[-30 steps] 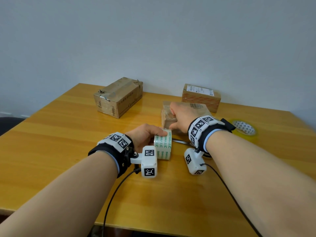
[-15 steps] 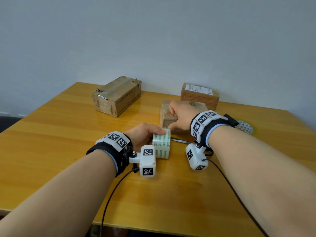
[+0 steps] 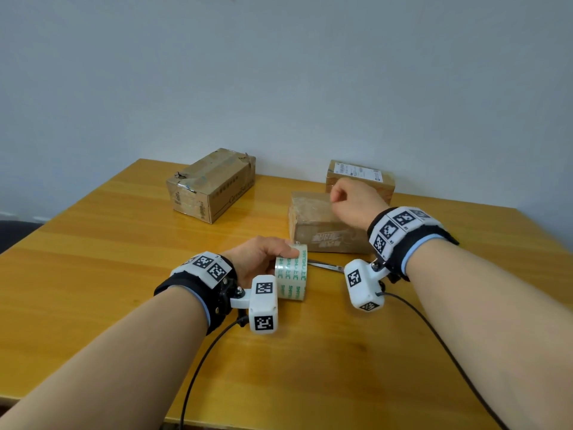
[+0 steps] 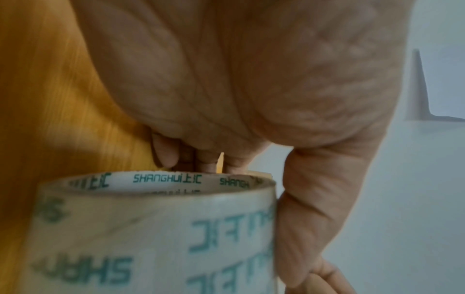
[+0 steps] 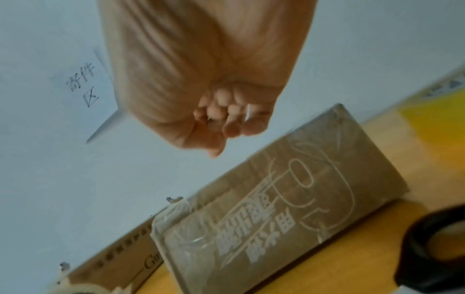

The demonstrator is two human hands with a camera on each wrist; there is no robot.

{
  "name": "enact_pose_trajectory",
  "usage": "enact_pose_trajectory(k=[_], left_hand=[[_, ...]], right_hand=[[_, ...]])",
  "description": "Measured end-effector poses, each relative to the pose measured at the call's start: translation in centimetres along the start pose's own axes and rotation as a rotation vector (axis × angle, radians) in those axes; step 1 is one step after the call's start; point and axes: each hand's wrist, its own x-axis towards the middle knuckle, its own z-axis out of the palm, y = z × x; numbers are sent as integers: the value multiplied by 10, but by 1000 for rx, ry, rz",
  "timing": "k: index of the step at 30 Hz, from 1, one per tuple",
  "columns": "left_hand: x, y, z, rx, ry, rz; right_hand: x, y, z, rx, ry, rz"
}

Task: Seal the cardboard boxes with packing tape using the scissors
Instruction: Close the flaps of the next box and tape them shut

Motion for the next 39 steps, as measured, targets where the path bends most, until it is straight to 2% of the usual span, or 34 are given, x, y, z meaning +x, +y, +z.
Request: enact_pose_trajectory(k=[1,3,9,13,19,24,29,34,39], left_hand=[[0,0,0,-1,-3,1],[0,0,1,-13,-13,3],[-6,1,0,-44,-21,26],[-17,6,-11,-63,-28,44],[-27,11,-16,-17,6,38],[-41,22,-11,1,37,33],[-55,33,-15,22,116,18],[-61,39,-18,31,98,-9],[-61,37,-4,50,129,19]], right_hand=[[0,1,-1,22,60,41],[1,-4,0,-21,63,65],[5,-29,29,-222,-141,60],[1,-22,36,-361,-212,-27],[-15,-16,14,-219,-274,-51],[-30,-34,30,-306,-146,48],[-44,-38,19,-254,-190,-11],[-56,-27,4,-197,-248,-77],[-60,-12,5,-161,-224,-88]])
